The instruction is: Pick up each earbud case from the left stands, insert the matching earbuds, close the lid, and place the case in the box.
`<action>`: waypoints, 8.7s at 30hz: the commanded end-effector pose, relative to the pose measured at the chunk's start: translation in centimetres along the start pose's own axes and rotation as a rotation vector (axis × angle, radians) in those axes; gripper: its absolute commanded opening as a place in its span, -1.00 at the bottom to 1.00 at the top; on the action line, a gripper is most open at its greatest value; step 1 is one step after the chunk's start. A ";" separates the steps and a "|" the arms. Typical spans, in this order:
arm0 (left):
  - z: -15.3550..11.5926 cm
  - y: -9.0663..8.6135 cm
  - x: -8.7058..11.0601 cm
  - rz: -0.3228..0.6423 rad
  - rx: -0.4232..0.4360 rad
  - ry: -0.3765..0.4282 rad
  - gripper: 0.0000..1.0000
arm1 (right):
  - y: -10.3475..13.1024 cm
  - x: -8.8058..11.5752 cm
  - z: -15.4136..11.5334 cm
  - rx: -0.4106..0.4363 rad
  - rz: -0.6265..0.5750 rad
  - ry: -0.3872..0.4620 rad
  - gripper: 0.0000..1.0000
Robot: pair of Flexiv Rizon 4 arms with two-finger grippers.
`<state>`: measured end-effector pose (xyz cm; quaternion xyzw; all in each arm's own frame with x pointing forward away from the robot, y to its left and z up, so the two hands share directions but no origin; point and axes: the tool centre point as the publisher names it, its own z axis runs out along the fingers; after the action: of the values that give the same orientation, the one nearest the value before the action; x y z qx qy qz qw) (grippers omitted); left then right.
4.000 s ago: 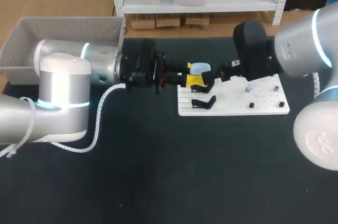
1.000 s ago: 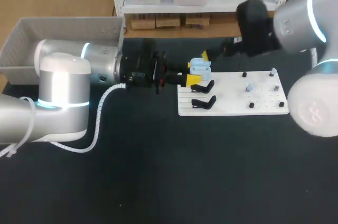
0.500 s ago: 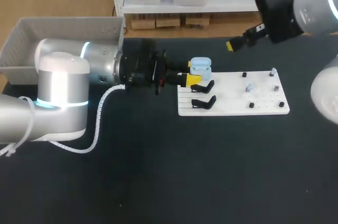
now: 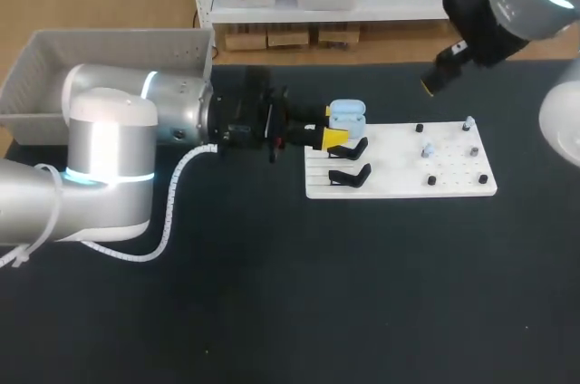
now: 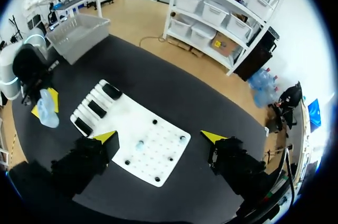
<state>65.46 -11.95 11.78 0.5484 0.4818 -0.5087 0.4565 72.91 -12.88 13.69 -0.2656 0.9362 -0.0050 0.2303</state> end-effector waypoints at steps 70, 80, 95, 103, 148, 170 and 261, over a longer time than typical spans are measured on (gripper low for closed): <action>0.1 0.1 0.1 0.001 -0.001 -0.001 -1.00 | -4.0 5.3 10.9 0.048 0.022 0.320 -0.08; 0.1 0.1 0.1 0.001 -0.001 -0.001 -1.00 | -4.2 5.5 11.3 0.072 0.024 0.338 -0.14; 0.1 0.1 0.1 0.001 -0.001 -0.001 -1.00 | -4.5 5.6 11.5 0.083 0.032 0.337 -0.26; 0.1 0.1 0.1 0.001 -0.001 -0.001 -1.00 | -4.3 5.7 11.8 0.081 0.029 0.345 -0.28; 0.1 0.1 0.1 0.001 -0.001 -0.001 -1.00 | -3.2 5.1 7.2 0.149 0.027 0.302 -1.00; 0.1 0.1 0.1 0.001 -0.001 -0.001 -1.00 | 11.4 0.5 -8.3 0.068 0.322 0.230 -1.00; 0.1 0.1 0.1 0.001 -0.001 -0.001 -1.00 | 18.7 -4.4 -5.2 0.322 1.264 0.469 -1.00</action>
<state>65.48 -11.99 11.78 0.5484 0.4817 -0.5087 0.4565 64.26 4.39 17.89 0.3756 0.9245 -0.0604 0.0240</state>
